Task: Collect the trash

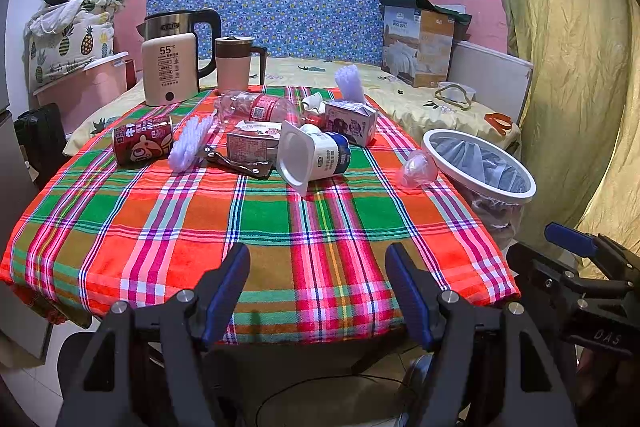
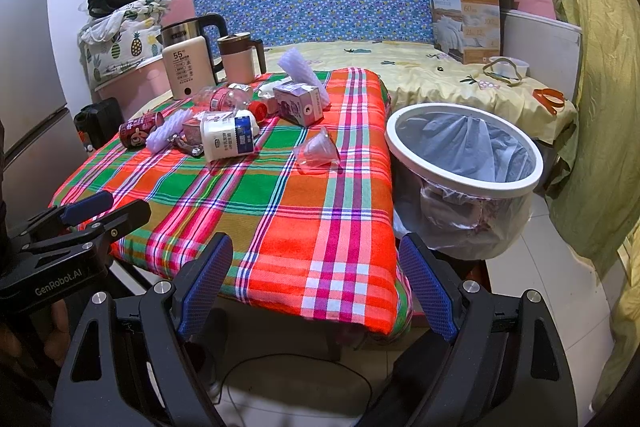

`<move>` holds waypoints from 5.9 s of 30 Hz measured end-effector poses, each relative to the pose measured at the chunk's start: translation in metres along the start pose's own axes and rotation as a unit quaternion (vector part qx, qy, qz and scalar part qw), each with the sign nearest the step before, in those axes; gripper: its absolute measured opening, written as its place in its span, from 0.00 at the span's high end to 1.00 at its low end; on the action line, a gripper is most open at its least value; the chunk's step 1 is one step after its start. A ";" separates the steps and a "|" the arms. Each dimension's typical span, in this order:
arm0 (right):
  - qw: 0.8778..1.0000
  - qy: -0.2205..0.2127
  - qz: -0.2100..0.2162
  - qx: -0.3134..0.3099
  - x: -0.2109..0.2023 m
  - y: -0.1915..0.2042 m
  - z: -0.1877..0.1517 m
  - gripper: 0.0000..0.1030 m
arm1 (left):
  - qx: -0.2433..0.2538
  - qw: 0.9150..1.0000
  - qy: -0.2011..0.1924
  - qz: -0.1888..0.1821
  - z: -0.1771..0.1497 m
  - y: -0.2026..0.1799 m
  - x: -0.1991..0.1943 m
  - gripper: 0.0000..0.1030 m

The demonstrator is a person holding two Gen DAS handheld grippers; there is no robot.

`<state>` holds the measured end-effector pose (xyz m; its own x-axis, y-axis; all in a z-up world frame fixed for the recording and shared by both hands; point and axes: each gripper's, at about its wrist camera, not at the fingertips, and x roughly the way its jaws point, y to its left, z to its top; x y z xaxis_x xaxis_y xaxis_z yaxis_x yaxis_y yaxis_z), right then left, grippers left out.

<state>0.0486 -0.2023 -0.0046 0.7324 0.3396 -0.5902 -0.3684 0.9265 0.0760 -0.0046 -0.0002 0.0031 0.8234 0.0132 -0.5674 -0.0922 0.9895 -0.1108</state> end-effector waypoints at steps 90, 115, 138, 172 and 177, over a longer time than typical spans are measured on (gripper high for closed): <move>0.996 0.026 -0.048 0.069 0.074 -0.130 0.063 0.51 | 0.102 0.977 0.054 -0.179 0.110 -0.128 0.144 0.94; 0.990 0.051 -0.081 0.100 0.078 -0.170 0.053 0.37 | 0.098 0.964 0.086 -0.230 0.111 -0.166 0.172 0.64; 0.998 0.025 0.021 0.051 0.043 -0.088 0.039 0.37 | 0.033 0.989 0.034 -0.137 0.067 -0.072 0.092 0.54; 0.994 0.048 0.086 -0.056 0.100 -0.016 0.084 0.37 | -0.041 0.997 0.016 0.063 0.072 0.088 0.094 0.54; 0.992 0.058 0.085 -0.073 0.121 -0.012 0.096 0.37 | -0.056 0.994 0.028 0.085 0.077 0.115 0.110 0.52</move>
<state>0.1961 -0.1565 0.0005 0.5851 0.4610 -0.6671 -0.5662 0.8212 0.0709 0.1186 0.1257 -0.0086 0.7581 0.1675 -0.6303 -0.2921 0.9513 -0.0986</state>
